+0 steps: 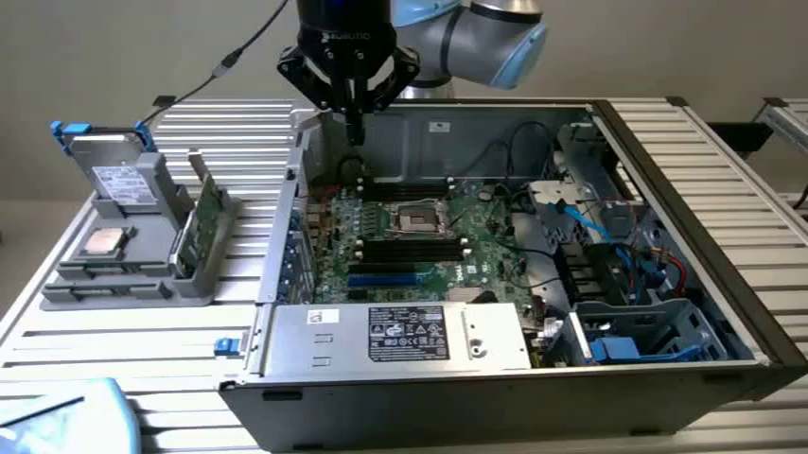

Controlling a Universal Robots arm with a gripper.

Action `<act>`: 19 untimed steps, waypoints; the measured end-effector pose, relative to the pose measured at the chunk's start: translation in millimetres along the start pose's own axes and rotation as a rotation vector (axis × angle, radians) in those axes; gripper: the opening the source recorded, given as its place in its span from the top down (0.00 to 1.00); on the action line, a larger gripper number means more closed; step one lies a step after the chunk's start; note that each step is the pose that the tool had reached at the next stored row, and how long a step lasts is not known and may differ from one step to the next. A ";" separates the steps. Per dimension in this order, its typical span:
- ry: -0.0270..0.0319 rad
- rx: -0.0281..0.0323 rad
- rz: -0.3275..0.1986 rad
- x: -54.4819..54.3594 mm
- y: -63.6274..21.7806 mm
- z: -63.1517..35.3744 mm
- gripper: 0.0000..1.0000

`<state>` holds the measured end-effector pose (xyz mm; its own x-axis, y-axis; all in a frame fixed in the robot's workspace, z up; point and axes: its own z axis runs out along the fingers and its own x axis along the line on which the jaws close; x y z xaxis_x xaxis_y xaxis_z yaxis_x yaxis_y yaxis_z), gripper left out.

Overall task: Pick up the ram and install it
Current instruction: 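Reach for the ram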

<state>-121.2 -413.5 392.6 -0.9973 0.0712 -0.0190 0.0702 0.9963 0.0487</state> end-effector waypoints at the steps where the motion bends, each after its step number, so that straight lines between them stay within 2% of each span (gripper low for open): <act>1: 0.0000 -0.0001 0.000 0.0 -0.1 0.0 0.89; 9: 0.0000 0.0001 0.000 0.4 -0.3 0.0 0.89; 19: 0.0000 -0.0002 -0.003 41.0 12.1 0.4 0.89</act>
<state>-161.2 -398.5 392.0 -0.9975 0.0682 -0.0191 0.0672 0.9965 0.0489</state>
